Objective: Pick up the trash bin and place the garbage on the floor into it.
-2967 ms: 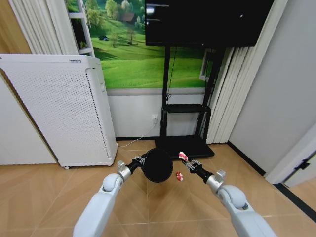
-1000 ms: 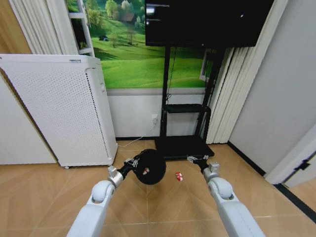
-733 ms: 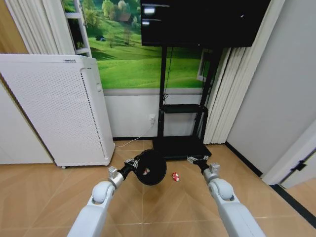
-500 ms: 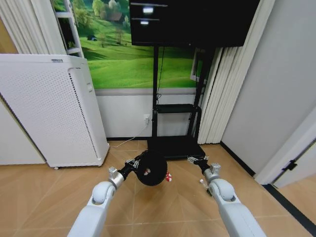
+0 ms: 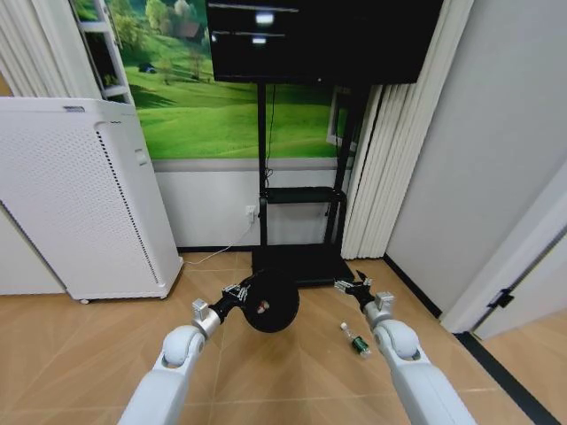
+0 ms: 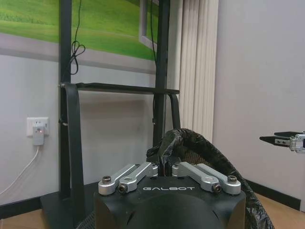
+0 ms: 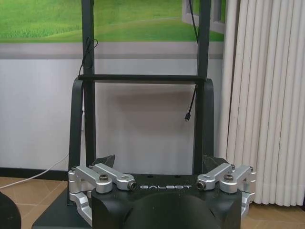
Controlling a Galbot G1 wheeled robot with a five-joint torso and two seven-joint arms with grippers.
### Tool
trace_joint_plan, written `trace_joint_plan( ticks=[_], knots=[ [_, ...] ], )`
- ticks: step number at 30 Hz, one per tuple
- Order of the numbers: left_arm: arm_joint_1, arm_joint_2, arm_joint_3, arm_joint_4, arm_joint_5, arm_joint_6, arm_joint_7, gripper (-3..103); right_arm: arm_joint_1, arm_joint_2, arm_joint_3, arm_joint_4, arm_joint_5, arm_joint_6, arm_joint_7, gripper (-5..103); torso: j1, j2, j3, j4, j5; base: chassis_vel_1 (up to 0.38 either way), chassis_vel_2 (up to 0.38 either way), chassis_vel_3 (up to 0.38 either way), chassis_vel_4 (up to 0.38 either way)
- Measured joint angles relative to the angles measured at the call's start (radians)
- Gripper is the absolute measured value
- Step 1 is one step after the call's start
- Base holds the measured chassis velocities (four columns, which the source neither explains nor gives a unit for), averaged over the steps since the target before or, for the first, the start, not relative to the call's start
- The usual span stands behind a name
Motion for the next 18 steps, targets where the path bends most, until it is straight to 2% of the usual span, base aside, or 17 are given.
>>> trace_joint_plan(
  ticks=[8,18],
  knots=[
    [0.010,0.004,-0.003,-0.016,-0.001,-0.001,0.004,7,-0.029,0.008,0.021,0.036,0.001,-0.011,-0.053,100,0.000,0.000,0.000,0.0012,-0.0004,0.017,0.024,-0.010,-0.013],
    [0.020,0.002,0.000,-0.033,0.001,-0.003,0.007,7,-0.055,0.003,0.048,0.049,-0.022,0.002,-0.098,100,0.000,0.000,0.000,0.0001,-0.0002,0.005,0.005,-0.002,-0.002]
  ],
)
